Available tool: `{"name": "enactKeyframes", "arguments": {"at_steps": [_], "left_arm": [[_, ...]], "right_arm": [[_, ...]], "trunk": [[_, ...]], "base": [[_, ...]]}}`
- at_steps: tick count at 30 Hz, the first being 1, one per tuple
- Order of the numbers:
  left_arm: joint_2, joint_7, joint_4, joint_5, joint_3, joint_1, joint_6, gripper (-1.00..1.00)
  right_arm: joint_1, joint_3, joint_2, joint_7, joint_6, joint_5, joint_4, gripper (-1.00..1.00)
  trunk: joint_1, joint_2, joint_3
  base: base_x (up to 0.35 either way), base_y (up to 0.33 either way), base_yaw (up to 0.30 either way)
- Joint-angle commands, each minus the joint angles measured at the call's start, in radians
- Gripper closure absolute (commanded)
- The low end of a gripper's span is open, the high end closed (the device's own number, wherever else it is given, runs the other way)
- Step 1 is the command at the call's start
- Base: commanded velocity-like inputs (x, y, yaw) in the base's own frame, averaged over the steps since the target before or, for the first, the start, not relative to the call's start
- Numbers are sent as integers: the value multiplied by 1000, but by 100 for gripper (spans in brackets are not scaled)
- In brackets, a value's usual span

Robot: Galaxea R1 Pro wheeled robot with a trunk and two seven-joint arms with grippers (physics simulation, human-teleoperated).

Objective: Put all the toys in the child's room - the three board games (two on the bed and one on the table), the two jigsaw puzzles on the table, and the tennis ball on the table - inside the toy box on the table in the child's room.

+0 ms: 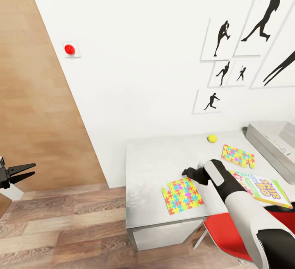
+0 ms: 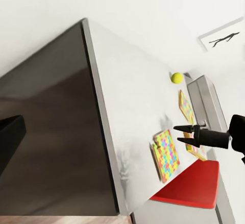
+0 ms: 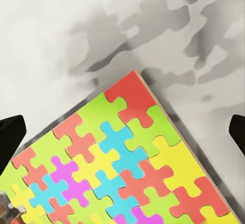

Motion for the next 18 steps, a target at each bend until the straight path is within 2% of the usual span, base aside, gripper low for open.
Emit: {"name": "enactKeyframes", "arguments": {"at_steps": [1, 7, 13, 18], "left_arm": [[0, -7, -1, -8, 2, -1, 11, -100], [0, -7, -1, -8, 1, -2, 11, -100], [0, -7, -1, -8, 1, -1, 11, -100], [0, -7, -1, -8, 1, -1, 10, -100]], "right_arm": [[2, 7, -2, -9, 2, -10, 1, -100], [32, 8, -4, -9, 1, -7, 5, -100], [61, 12, -28, -9, -1, -7, 7, -100], [65, 59, -33, -8, -2, -6, 7, -100]], "trunk": [[1, -2, -2], [1, -2, -1], [1, -2, -1], [1, -2, -1]], "base": [[0, 0, 0], [0, 0, 0], [0, 0, 0], [0, 0, 0]]}}
